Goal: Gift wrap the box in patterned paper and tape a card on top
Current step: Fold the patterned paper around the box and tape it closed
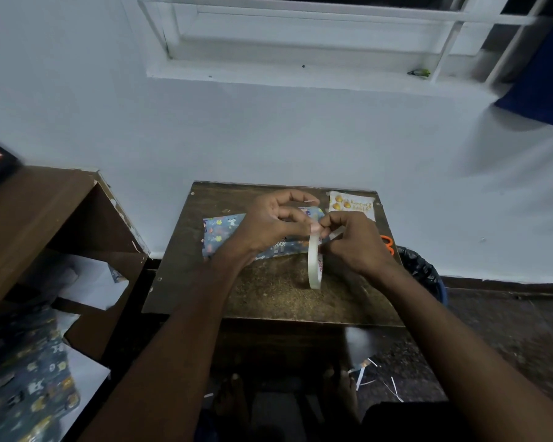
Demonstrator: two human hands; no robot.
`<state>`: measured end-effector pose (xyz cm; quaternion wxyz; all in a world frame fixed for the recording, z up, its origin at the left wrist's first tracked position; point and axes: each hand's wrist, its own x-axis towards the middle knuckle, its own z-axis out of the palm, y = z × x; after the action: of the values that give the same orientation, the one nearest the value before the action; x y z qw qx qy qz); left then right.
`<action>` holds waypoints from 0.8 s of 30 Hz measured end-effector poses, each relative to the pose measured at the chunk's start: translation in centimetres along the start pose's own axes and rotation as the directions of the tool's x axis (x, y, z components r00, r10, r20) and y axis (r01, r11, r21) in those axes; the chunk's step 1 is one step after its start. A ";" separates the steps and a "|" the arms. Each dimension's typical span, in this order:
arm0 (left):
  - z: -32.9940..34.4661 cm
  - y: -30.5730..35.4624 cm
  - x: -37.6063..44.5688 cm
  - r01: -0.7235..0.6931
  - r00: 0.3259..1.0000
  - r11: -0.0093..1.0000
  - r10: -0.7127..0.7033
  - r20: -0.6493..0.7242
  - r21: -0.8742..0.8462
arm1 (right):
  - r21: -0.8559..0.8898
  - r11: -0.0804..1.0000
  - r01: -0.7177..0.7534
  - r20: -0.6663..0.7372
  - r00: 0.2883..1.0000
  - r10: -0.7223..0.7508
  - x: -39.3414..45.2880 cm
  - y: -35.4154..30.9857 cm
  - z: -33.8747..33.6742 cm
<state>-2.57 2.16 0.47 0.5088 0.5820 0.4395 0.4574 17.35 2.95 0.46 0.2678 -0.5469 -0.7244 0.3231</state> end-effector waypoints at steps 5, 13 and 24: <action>0.5 -0.1 0.0 0.011 1.000 0.999 -0.011 0.010 0.036 | -0.073 0.996 0.049 0.124 0.991 -0.040 0.2 0.0 -1.9; 1.0 -0.1 0.5 0.044 0.999 0.998 -0.043 -0.018 0.050 | -0.433 0.877 -0.211 -0.166 0.974 0.152 0.7 4.0 -4.9; 1.5 0.2 0.9 0.100 0.994 0.993 -0.097 -0.050 0.057 | -0.529 0.816 -0.232 -0.162 0.972 0.172 0.7 5.5 -4.8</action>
<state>-0.93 2.68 0.68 0.5027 0.5636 0.4931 0.4319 24.07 5.57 -0.60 0.1039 -0.6906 -0.7086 0.1009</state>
